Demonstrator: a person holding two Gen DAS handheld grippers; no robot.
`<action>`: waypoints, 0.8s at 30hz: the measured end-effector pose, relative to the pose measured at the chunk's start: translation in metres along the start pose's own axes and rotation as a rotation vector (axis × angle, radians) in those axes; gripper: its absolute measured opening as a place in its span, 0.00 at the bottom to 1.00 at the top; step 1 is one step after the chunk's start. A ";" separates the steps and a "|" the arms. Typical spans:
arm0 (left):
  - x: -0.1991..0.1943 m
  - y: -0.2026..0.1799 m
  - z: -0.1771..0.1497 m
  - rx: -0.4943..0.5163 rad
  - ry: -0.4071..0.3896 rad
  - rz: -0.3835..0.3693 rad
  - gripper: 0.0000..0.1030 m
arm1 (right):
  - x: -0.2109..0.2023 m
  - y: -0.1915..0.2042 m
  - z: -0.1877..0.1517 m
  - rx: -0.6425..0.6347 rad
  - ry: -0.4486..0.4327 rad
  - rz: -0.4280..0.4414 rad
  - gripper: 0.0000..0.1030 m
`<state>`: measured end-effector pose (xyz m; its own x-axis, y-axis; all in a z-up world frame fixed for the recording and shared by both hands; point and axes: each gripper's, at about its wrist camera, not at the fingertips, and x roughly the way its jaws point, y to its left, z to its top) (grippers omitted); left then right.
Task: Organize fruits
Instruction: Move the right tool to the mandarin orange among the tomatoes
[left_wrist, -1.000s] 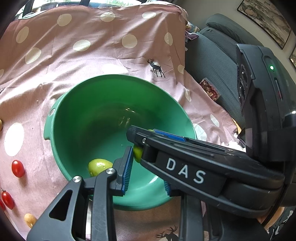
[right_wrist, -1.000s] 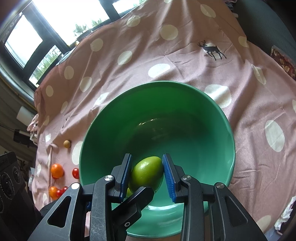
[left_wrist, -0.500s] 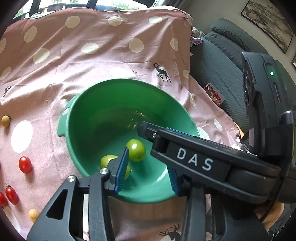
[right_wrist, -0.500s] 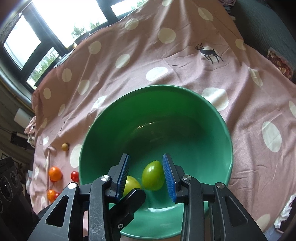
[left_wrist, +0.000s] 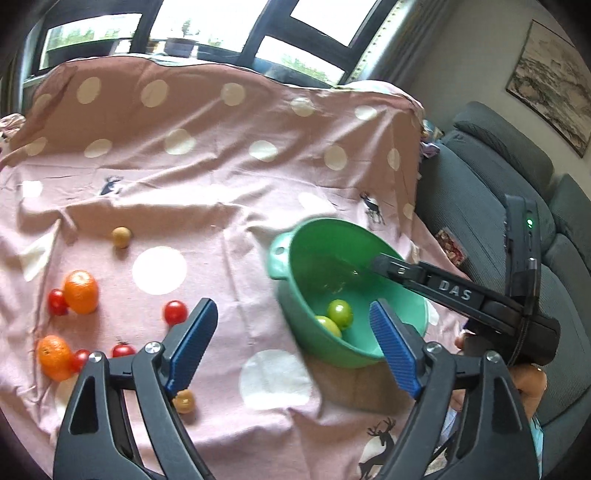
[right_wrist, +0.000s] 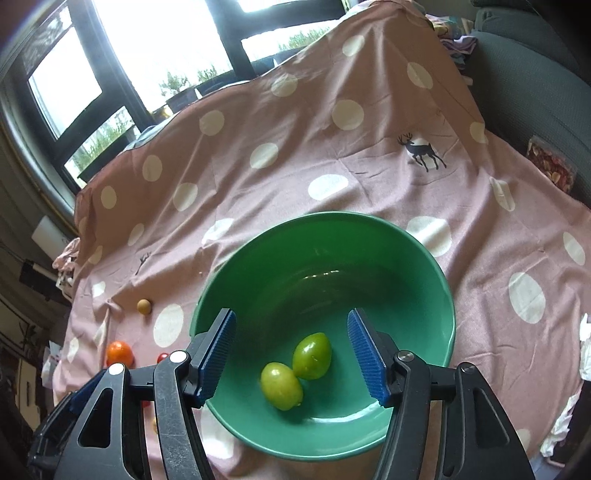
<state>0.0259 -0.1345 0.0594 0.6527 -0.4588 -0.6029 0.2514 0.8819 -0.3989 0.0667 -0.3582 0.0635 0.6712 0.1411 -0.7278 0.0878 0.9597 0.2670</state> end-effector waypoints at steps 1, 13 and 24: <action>-0.007 0.010 0.000 -0.021 -0.006 0.022 0.83 | -0.002 0.003 -0.001 -0.003 -0.008 0.003 0.66; -0.067 0.127 -0.008 -0.204 -0.118 0.260 0.87 | -0.005 0.041 -0.010 -0.046 -0.094 0.117 0.79; -0.104 0.191 -0.018 -0.356 -0.190 0.339 0.86 | 0.012 0.079 -0.028 -0.117 -0.039 0.156 0.79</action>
<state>-0.0069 0.0791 0.0330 0.7814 -0.0974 -0.6164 -0.2333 0.8705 -0.4333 0.0610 -0.2742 0.0582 0.6982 0.2830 -0.6576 -0.1041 0.9489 0.2978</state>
